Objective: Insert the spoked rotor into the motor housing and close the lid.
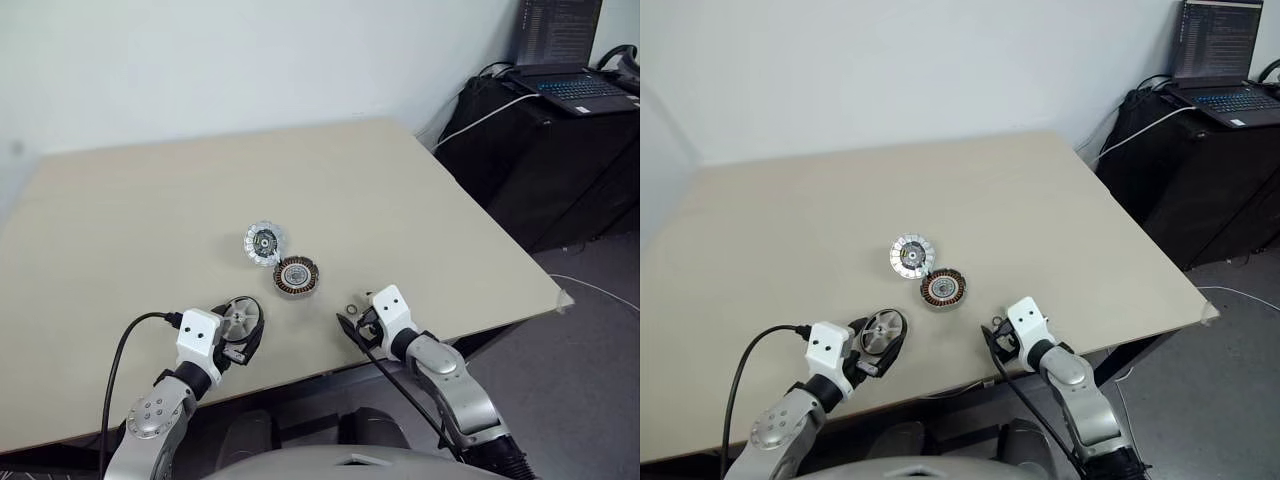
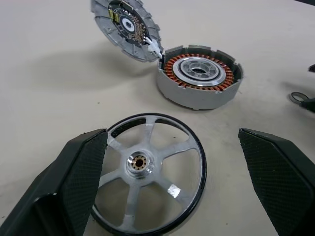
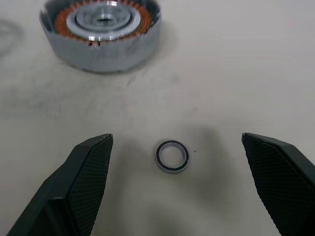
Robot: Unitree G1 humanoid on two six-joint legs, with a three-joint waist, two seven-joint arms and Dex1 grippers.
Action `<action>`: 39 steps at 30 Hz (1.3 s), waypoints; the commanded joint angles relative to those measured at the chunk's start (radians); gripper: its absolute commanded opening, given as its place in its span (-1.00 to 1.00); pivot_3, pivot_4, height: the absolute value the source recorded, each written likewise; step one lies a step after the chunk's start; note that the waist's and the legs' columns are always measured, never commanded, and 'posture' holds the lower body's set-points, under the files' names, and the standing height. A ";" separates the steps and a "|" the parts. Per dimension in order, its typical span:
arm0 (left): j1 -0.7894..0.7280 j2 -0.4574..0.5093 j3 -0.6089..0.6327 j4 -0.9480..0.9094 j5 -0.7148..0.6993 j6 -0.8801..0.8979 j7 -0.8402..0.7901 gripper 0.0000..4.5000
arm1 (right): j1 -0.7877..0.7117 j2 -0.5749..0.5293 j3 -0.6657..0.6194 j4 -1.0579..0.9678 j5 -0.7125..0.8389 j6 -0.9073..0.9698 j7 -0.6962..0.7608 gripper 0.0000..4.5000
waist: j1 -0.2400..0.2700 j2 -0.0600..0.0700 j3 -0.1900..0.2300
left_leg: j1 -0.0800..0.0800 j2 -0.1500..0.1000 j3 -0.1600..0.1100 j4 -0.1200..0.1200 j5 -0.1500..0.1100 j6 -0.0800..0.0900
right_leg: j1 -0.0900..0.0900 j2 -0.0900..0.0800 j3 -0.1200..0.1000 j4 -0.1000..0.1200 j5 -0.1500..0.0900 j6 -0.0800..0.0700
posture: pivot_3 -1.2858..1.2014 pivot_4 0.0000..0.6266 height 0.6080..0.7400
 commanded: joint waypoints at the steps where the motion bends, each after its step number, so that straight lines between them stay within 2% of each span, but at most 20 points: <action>1: -0.006 -0.003 -0.007 -0.041 -0.003 -0.005 0.004 1.00 | -0.049 0.021 0.002 0.040 -0.005 -0.037 -0.001 0.99 | 0.000 0.000 0.000 | 0.000 0.000 0.000 0.000 0.000 0.000 | 0.000 0.000 0.000 0.000 0.000 0.000 | 0.03 -1.00 1.00; 5: -0.005 -0.006 -0.013 -0.073 -0.004 0.015 0.016 1.00 | -0.077 0.040 -0.002 0.101 0.001 -0.042 0.005 0.99 | 0.000 0.000 0.000 | 0.000 0.001 0.000 0.000 0.000 0.000 | 0.000 0.001 0.000 0.001 0.000 0.000 | 0.03 -1.00 1.00; 7: -0.003 -0.005 -0.018 -0.082 -0.002 0.024 0.021 1.00 | -0.077 0.044 -0.002 0.126 0.000 -0.043 0.008 0.82 | 0.000 0.000 0.000 | 0.000 0.001 0.000 0.000 0.000 0.000 | 0.000 0.001 0.000 0.001 0.000 0.000 | 0.03 -1.00 1.00; 9: -0.001 -0.005 -0.020 -0.094 -0.003 0.034 0.025 1.00 | -0.072 0.044 -0.001 0.143 0.002 -0.037 0.015 0.59 | 0.000 0.000 -0.001 | 0.000 0.001 0.000 0.000 0.000 0.000 | 0.000 0.001 0.000 0.001 0.000 0.000 | 0.03 -1.00 1.00; 17: -0.001 -0.002 -0.022 -0.116 -0.008 0.055 0.033 1.00 | -0.043 0.040 -0.011 0.143 0.005 -0.032 0.015 -0.57 | 0.002 0.003 -0.004 | 0.002 0.000 0.000 0.001 0.000 0.000 | 0.002 0.000 0.000 0.001 0.000 0.001 | 0.03 -1.00 1.00; 24: -0.004 -0.003 -0.021 -0.125 -0.007 0.066 0.038 1.00 | -0.005 0.020 -0.003 -0.009 0.023 0.018 0.038 -0.57 | 0.004 0.003 -0.005 | 0.001 0.000 0.000 0.001 0.000 0.000 | 0.001 0.000 0.000 0.000 0.000 0.000 | 0.03 -1.00 1.00; 29: -0.009 -0.005 -0.026 -0.118 -0.007 0.068 0.040 1.00 | -0.071 0.012 0.031 -0.096 -0.049 0.072 -0.009 -0.57 | -0.004 0.003 -0.004 | 0.001 0.001 0.000 0.001 0.000 0.000 | 0.001 0.001 0.001 0.001 0.000 0.000 | 0.03 -1.00 1.00; 33: -0.017 -0.006 -0.028 -0.102 -0.007 0.060 0.040 1.00 | -0.177 0.042 0.060 -0.074 -0.087 0.105 -0.031 -0.57 | -0.002 0.003 -0.003 | 0.003 0.001 0.000 0.001 0.000 0.000 | 0.000 0.001 0.000 0.002 0.000 0.000 | 0.03 -1.00 1.00; 39: -0.022 -0.008 -0.022 -0.079 -0.009 0.034 0.036 1.00 | -0.306 0.086 0.128 0.061 -0.133 0.080 -0.020 -0.57 | 0.000 0.003 -0.004 | 0.003 0.000 0.000 0.000 -0.001 -0.001 | 0.000 0.002 0.000 0.002 0.000 -0.001 | 0.03 -1.00 1.00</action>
